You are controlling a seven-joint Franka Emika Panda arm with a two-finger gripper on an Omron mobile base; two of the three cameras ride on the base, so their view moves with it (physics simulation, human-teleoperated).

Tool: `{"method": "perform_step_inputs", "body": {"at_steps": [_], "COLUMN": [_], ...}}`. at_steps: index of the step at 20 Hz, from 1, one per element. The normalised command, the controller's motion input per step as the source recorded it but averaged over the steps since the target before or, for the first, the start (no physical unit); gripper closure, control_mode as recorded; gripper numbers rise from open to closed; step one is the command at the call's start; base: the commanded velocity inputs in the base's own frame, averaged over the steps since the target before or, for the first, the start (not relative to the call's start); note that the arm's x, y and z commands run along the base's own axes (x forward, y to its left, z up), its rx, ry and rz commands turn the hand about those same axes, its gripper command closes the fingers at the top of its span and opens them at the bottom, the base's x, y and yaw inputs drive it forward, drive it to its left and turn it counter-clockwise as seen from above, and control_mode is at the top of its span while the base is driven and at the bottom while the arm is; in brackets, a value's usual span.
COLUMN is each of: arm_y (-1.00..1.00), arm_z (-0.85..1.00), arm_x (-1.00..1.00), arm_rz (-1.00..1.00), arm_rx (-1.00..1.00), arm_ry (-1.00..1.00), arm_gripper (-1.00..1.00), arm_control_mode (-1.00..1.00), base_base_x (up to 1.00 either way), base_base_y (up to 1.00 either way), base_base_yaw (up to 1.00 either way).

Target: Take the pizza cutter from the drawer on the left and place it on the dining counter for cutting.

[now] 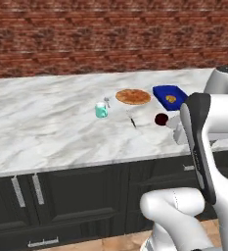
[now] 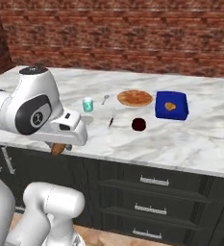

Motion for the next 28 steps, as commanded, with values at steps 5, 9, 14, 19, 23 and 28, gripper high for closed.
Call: {"method": "perform_step_inputs", "body": {"at_steps": [5, 9, 14, 19, 23, 28], "arm_y": [0.00, 0.00, 0.00, 0.00, 0.00, 0.00], "arm_z": [0.00, 0.00, 0.00, 0.00, 0.00, 0.00], "arm_x": [0.00, 0.00, 0.00, 0.00, 0.00, 0.00], "arm_rz": [0.00, 0.00, 0.00, 0.00, 0.00, 0.00], "arm_rx": [0.00, 0.00, 0.00, 0.00, 0.00, 0.00], "arm_ry": [0.00, 0.00, 0.00, 0.00, 0.00, 0.00], "arm_gripper": [1.00, 1.00, 1.00, 1.00, 1.00, 1.00], "arm_control_mode": [1.00, 1.00, 1.00, 1.00, 1.00, 1.00], "base_base_x": [0.60, 0.19, 0.15, 0.21, 0.47, 0.64], "base_base_y": [0.33, 0.48, 0.54, 0.57, 0.19, -0.07], "base_base_yaw": [-0.11, -0.05, 0.00, 0.02, 0.08, 0.05]}}
